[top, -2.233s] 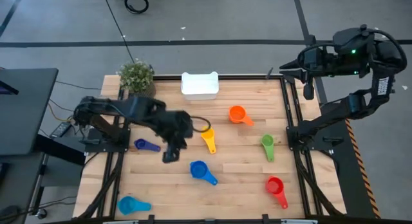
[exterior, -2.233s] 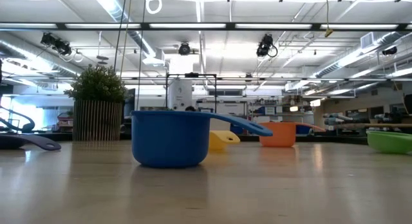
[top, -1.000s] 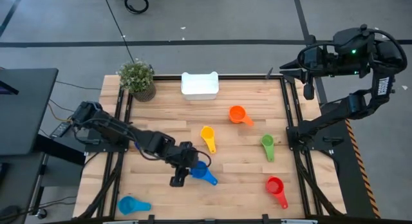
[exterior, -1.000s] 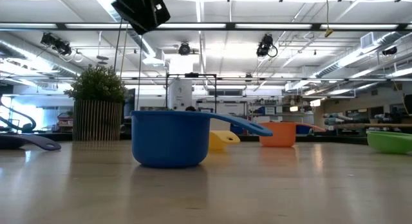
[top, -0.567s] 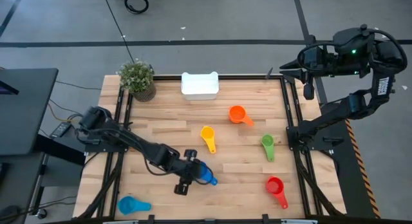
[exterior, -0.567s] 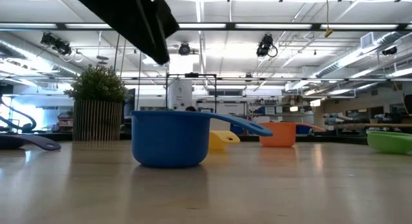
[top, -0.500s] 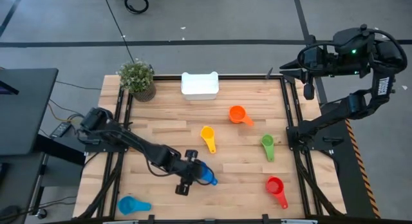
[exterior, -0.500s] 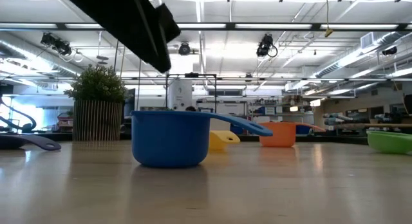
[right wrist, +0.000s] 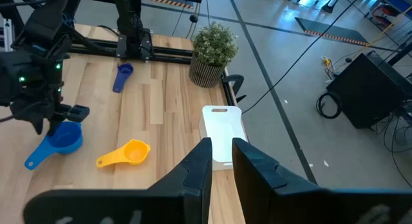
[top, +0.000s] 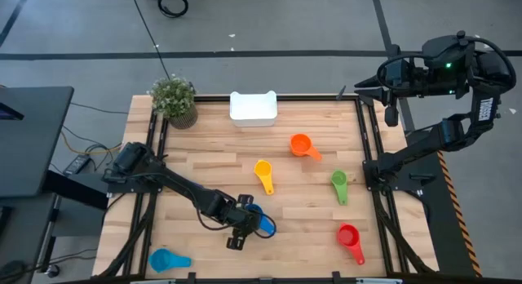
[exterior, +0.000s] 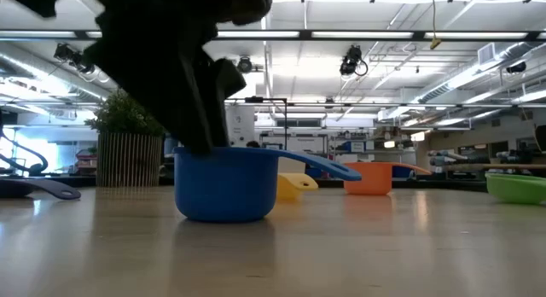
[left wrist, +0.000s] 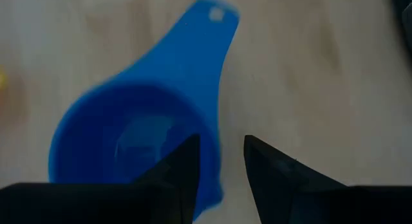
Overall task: Nest measuring cups in basket
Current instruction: Stack the blue measuring cup on top of the orange measuring cup
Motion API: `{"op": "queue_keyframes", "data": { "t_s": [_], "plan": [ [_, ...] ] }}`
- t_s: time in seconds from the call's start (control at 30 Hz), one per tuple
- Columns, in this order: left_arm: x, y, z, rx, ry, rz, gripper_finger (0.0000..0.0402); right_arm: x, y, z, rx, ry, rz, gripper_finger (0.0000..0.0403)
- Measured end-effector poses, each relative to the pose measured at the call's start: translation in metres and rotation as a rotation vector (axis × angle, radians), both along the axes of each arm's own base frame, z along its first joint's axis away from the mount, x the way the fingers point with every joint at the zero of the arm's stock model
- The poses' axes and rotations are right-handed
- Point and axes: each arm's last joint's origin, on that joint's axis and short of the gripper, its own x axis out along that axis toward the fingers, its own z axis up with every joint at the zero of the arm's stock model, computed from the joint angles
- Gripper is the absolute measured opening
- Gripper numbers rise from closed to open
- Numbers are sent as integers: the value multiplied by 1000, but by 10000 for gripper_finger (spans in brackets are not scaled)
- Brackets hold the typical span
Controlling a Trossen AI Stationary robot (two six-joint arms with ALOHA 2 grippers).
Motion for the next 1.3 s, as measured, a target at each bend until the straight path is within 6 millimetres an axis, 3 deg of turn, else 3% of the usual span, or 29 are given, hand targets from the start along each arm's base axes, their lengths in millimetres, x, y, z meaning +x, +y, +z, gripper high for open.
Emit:
{"op": "queue_keyframes", "data": {
  "t_s": [0.27,0.37,0.5,0.63,0.73,0.93,1.1,1.3],
  "plan": [
    [4,2,-17,9,43,42,122,0,0,0,-3,3,1,67],
    [6,4,-17,5,35,50,94,0,0,0,-3,3,0,67],
    [9,12,-16,8,32,72,25,0,0,0,1,2,-2,67],
    [16,20,-6,22,46,74,14,0,0,0,2,2,-3,67],
    [27,26,13,46,34,45,12,0,0,0,2,2,-4,67],
    [43,53,69,157,82,-4,11,0,0,0,0,3,-5,67],
    [57,91,119,173,33,93,11,0,0,0,1,2,-6,67],
    [68,141,162,205,-94,144,11,0,0,1,0,-7,-6,67]
  ]
}}
